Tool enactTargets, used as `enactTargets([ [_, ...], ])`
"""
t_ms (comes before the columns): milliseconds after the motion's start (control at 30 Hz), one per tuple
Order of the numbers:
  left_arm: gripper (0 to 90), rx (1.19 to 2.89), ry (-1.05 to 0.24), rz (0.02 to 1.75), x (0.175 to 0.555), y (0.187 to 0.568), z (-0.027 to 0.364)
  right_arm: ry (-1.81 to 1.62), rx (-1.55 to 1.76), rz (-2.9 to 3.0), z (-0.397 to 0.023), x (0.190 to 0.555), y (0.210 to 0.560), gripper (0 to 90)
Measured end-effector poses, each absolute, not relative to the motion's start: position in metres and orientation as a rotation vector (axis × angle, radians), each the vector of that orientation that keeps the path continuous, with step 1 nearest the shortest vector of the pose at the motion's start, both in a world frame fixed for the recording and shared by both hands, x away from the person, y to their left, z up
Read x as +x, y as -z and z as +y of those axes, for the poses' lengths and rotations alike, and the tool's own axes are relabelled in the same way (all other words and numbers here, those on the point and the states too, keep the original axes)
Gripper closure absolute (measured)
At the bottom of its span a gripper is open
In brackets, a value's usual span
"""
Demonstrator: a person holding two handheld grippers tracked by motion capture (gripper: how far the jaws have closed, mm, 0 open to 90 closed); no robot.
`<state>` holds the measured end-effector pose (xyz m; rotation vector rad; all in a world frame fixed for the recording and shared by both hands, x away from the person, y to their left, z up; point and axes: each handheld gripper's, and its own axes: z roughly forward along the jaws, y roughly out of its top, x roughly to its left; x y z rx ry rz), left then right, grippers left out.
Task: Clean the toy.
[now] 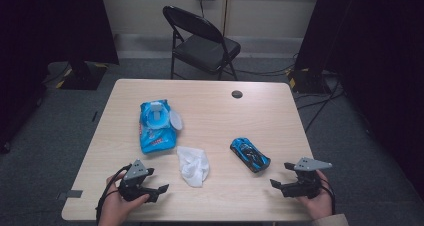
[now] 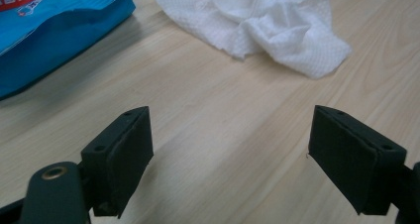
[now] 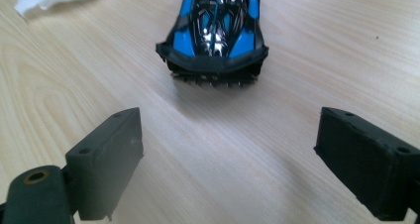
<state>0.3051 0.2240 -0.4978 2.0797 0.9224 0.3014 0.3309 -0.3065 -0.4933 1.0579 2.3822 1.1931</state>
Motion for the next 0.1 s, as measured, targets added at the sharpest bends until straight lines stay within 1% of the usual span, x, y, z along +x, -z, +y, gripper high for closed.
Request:
enactTargets([
  [100, 16.7, 2.089, -0.299, 0.931, 0.3033, 0.5012, 0.2274, -1.174, 1.053, 2.392, -0.3051, 0.3315, 0.4976, 10.4],
])
